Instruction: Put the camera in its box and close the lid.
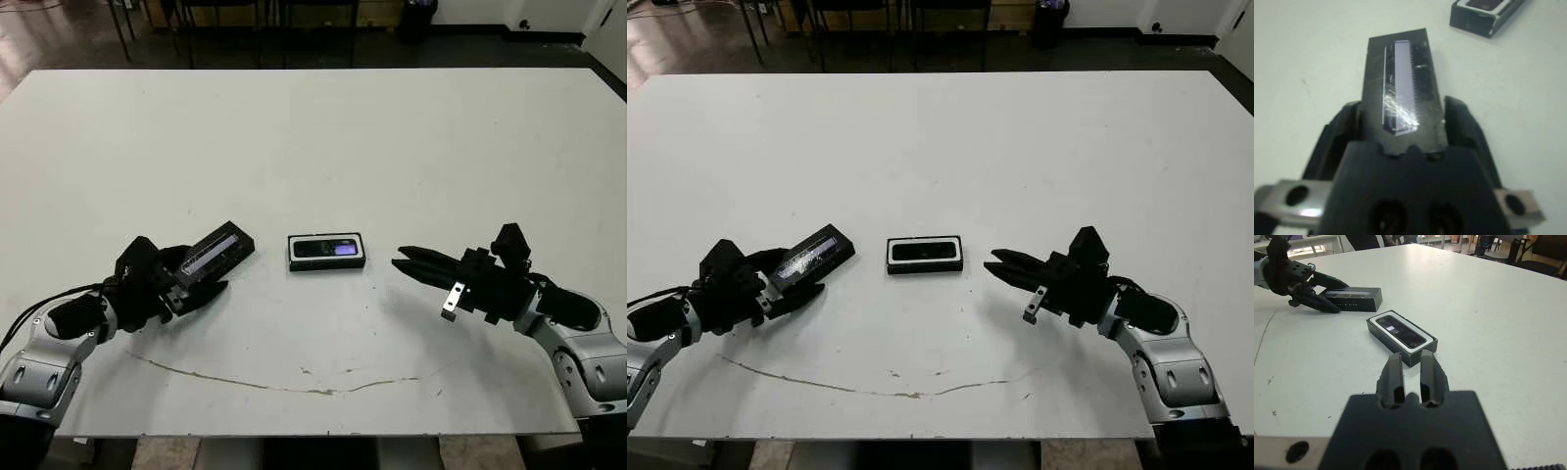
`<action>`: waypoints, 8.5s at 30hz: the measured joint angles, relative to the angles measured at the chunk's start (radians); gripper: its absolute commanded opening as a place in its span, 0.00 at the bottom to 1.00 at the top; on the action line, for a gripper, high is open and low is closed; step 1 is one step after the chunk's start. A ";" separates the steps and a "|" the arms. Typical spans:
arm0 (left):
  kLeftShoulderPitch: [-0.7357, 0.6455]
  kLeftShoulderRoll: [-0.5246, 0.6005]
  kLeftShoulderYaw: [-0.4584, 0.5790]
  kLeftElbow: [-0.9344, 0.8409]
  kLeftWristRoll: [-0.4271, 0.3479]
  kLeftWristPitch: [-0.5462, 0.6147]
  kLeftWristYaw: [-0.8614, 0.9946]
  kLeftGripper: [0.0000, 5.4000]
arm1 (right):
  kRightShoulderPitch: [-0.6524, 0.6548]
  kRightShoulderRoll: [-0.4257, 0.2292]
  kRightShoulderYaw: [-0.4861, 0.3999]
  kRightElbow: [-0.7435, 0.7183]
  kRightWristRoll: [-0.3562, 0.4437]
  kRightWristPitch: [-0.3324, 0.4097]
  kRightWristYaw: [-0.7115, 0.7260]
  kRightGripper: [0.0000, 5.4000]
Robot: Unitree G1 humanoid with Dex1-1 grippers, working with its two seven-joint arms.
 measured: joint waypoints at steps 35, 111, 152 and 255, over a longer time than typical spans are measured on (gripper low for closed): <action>-0.534 -0.030 -0.073 0.328 -0.124 0.094 -0.453 0.31 | -0.098 -0.019 -0.076 0.083 0.005 -0.004 -0.003 0.00; -0.916 -0.299 -0.363 0.999 0.342 -0.278 -0.623 0.29 | -0.091 -0.057 -0.116 0.127 0.035 0.007 0.056 0.00; -1.031 -0.430 -0.434 1.097 0.464 -0.196 -0.556 0.29 | -0.002 -0.092 -0.135 -0.006 0.076 0.080 0.014 0.00; -0.113 -0.670 -0.367 -0.167 0.053 0.434 0.838 0.00 | -0.087 0.003 -0.092 0.115 0.021 -0.024 -0.031 0.00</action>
